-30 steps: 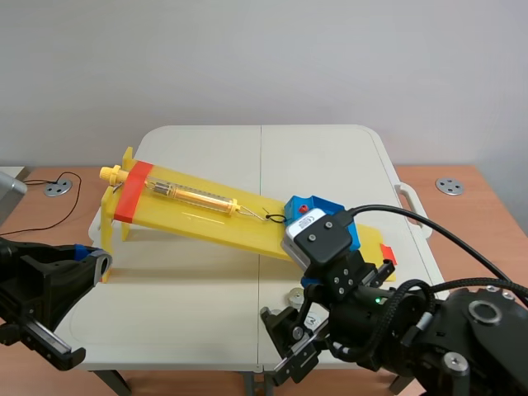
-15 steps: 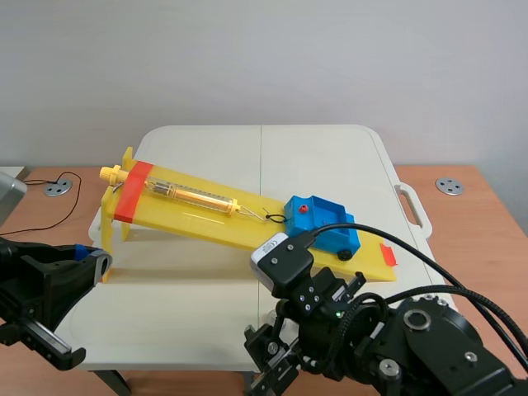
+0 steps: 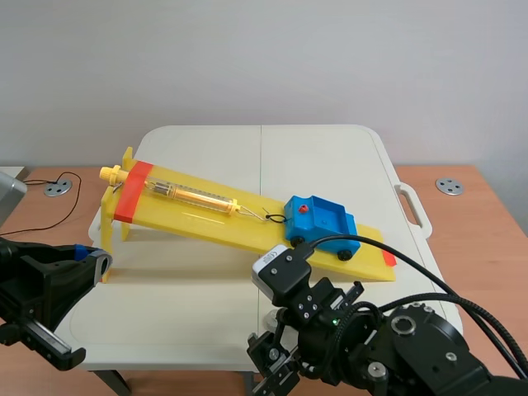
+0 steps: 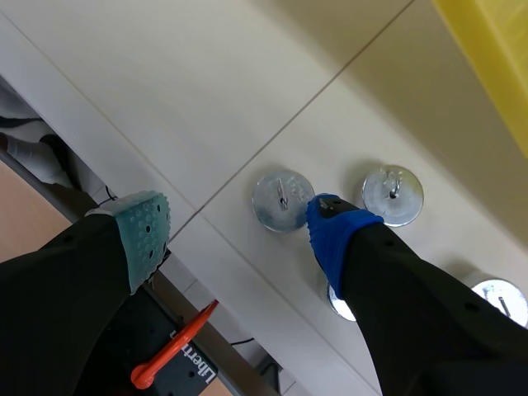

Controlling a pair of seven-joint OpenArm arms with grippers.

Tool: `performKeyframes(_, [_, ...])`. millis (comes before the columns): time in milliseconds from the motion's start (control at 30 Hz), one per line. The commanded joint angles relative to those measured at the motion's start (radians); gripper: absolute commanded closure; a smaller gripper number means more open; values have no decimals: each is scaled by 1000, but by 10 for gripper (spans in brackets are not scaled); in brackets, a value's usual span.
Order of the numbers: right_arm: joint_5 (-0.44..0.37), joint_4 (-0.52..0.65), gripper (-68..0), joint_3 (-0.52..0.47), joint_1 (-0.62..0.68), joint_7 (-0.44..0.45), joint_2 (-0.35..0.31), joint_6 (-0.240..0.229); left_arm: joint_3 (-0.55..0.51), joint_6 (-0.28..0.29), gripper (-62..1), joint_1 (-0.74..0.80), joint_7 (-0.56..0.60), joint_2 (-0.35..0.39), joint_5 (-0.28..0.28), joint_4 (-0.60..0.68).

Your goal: Place the four metal weights on the blue cart on the ramp.

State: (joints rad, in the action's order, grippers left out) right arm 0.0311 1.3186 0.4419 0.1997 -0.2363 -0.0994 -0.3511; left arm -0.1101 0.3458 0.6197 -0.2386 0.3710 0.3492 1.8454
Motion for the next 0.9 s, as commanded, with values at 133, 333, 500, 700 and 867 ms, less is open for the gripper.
performKeyframes(133, [-11,6,-331,18,-103,150,48,30,-12,43,-29,-8,106,-10,74,68])
performKeyframes(333, [-8,6,-332,18,-103,162,50,29,-12,43,-29,-8,106,-10,74,68])
performKeyframes(500, [-7,6,-332,18,-103,169,53,27,-12,43,-29,-8,106,-10,74,68])
performKeyframes(700, [-7,6,-271,43,-107,163,56,18,-12,43,-29,-8,106,-10,74,68])
performKeyframes(867, [-7,-13,-239,61,-121,148,56,23,-12,43,-29,-8,106,-10,74,68])
